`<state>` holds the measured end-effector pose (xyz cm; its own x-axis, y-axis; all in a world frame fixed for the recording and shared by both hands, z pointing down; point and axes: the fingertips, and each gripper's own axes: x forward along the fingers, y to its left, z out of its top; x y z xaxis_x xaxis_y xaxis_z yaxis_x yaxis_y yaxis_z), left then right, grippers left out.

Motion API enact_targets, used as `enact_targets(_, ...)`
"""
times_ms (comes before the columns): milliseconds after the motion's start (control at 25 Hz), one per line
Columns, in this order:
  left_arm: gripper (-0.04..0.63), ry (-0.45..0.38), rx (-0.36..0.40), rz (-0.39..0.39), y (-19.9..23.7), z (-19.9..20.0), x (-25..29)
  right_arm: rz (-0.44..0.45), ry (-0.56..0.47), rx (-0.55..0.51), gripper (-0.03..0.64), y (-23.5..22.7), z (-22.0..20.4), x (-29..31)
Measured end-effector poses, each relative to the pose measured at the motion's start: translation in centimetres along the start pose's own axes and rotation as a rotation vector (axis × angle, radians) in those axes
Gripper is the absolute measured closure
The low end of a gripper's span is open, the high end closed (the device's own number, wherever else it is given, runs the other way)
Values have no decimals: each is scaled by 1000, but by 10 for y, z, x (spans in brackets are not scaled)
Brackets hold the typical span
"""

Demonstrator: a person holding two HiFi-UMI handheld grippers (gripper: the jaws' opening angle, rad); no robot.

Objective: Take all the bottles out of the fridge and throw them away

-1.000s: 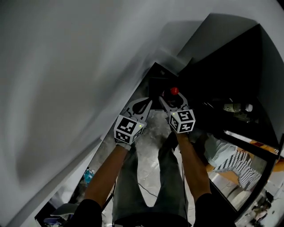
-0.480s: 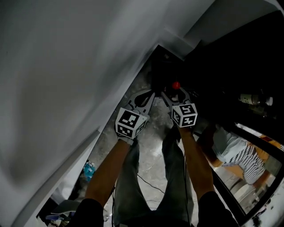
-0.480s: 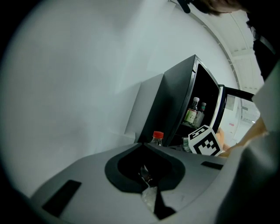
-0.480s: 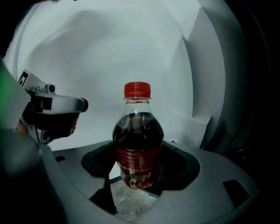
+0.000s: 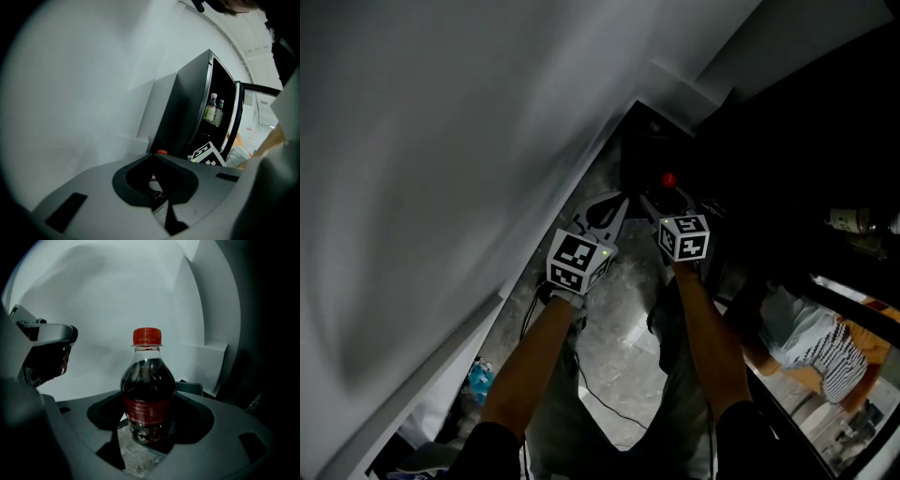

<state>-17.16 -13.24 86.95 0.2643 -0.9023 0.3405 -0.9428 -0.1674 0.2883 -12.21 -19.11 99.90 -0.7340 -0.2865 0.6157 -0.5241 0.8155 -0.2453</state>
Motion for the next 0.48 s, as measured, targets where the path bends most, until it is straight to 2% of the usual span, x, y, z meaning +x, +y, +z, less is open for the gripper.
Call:
enact_targets(200, 589, 7, 8, 1, 13, -37, 16, -17, 43, 15, 307, -17, -46, 31)
enact_targets(480, 589, 9, 17, 1, 18, -59, 24, -44, 70, 42, 307, -32, -76, 51)
